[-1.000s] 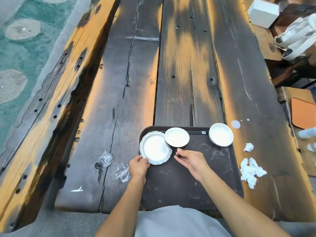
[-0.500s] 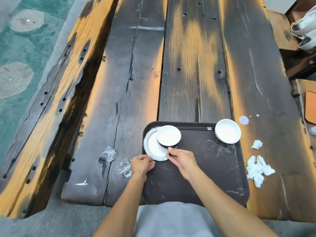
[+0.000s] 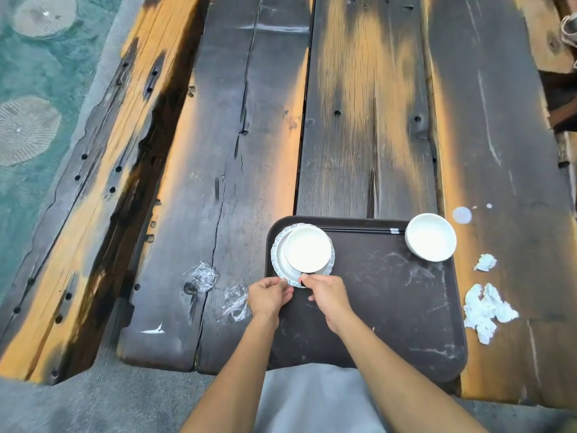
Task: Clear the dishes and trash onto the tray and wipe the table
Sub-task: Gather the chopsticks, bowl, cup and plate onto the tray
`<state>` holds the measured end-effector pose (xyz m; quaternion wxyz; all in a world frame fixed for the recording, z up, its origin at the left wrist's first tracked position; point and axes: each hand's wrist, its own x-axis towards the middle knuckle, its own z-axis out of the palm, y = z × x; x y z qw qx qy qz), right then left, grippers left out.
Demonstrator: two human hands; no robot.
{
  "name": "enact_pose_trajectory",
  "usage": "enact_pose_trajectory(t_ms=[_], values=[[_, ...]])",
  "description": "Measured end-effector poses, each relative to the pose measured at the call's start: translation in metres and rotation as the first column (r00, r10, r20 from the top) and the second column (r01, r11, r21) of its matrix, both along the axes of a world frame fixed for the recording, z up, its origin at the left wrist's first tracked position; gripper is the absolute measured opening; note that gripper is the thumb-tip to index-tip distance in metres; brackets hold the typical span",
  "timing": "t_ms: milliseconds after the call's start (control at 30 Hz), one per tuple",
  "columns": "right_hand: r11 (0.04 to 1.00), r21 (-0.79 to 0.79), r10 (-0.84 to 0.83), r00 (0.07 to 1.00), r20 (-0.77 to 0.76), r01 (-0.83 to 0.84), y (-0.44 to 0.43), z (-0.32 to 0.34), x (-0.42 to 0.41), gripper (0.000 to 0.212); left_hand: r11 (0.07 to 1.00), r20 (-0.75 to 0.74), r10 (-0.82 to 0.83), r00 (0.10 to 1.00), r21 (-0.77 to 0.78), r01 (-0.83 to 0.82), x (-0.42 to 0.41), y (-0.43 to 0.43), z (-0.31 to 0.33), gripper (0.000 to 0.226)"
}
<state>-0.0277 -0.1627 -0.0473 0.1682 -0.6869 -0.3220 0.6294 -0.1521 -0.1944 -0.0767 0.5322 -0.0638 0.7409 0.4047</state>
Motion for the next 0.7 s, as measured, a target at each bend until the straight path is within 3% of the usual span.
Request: enact_pose_trajectory(t_ms=[200,400,700], values=[[0.996,0.027,0.077,0.994,0.081,-0.079,0.005,-0.004,-0.003,0.015,1.000,0.006,-0.010,1.000,-0.002,0.010,0.000,0.000,0.000,0.017],[0.985,0.043,0.156,0.973,0.167,-0.165,0.005,-0.010,-0.003,0.038,1.000,0.013,-0.018,1.000,0.010,0.018,-0.001,-0.001,0.000,0.015],[0.961,0.104,0.222,0.937,0.271,-0.258,-0.002,-0.012,-0.004,0.043,0.998,0.043,-0.061,0.997,0.028,0.060,-0.002,-0.006,0.001,0.004]])
